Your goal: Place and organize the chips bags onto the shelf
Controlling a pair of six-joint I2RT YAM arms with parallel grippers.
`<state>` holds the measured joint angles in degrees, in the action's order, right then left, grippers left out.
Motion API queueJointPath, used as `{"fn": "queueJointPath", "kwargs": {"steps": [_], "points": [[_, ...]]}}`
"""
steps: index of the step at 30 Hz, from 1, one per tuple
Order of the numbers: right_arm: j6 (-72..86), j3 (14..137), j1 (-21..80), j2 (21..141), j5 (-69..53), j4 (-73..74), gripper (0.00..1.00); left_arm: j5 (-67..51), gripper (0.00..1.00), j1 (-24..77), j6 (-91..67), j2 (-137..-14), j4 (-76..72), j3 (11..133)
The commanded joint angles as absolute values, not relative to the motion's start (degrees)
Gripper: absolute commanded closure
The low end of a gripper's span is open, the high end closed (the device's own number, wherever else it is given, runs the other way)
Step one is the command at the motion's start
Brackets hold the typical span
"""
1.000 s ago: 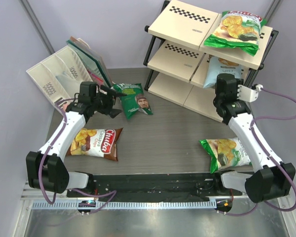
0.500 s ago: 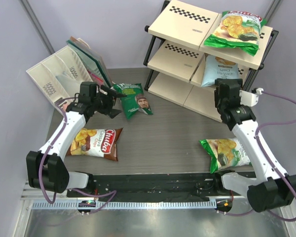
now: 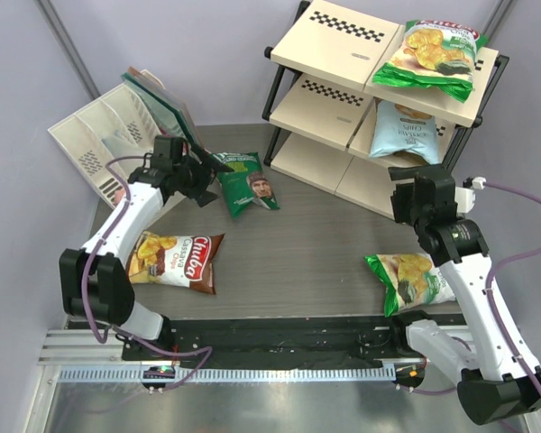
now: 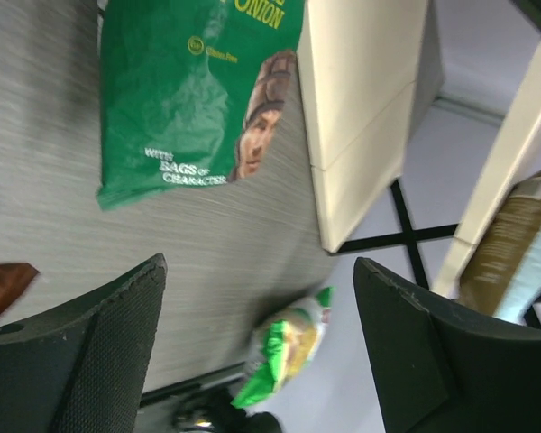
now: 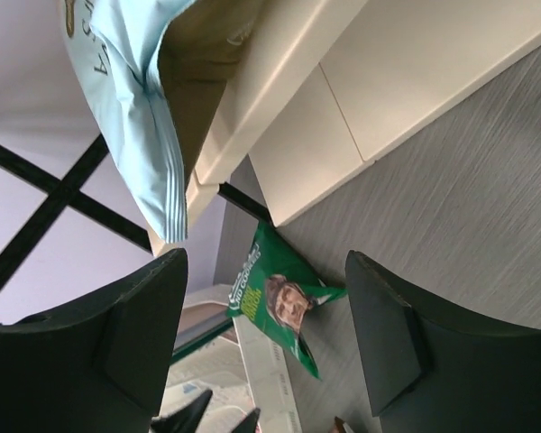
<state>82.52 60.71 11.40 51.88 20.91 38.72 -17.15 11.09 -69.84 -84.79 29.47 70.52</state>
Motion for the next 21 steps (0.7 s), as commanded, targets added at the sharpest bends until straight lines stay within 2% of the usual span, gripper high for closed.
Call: {"fn": "queueJointPath", "kwargs": {"steps": [1,5,9,11,15,21], "points": [[77.9,62.3,11.4,51.2,16.1,38.9,0.25,-15.5,0.15,11.3,-60.5,-89.5,33.4,76.1],[69.6,65.5,11.4,55.4,8.0,33.8,0.24,-21.3,0.1,11.3,-55.9,-97.4,35.1,83.9],[63.7,70.7,11.5,65.2,-6.6,33.3,0.24,-22.7,0.08,11.3,-49.2,-108.1,43.2,94.8],[63.4,72.1,11.4,66.4,-7.7,32.3,0.24,-20.8,0.07,11.3,-46.7,-110.0,46.2,99.0],[63.4,70.8,11.5,65.2,-6.8,29.5,0.25,-19.2,0.03,10.4,-45.2,-111.5,46.5,100.0],[64.6,68.5,11.4,64.2,-7.0,28.5,0.26,-19.9,0.03,9.9,-41.7,-114.8,51.8,102.7]]}}
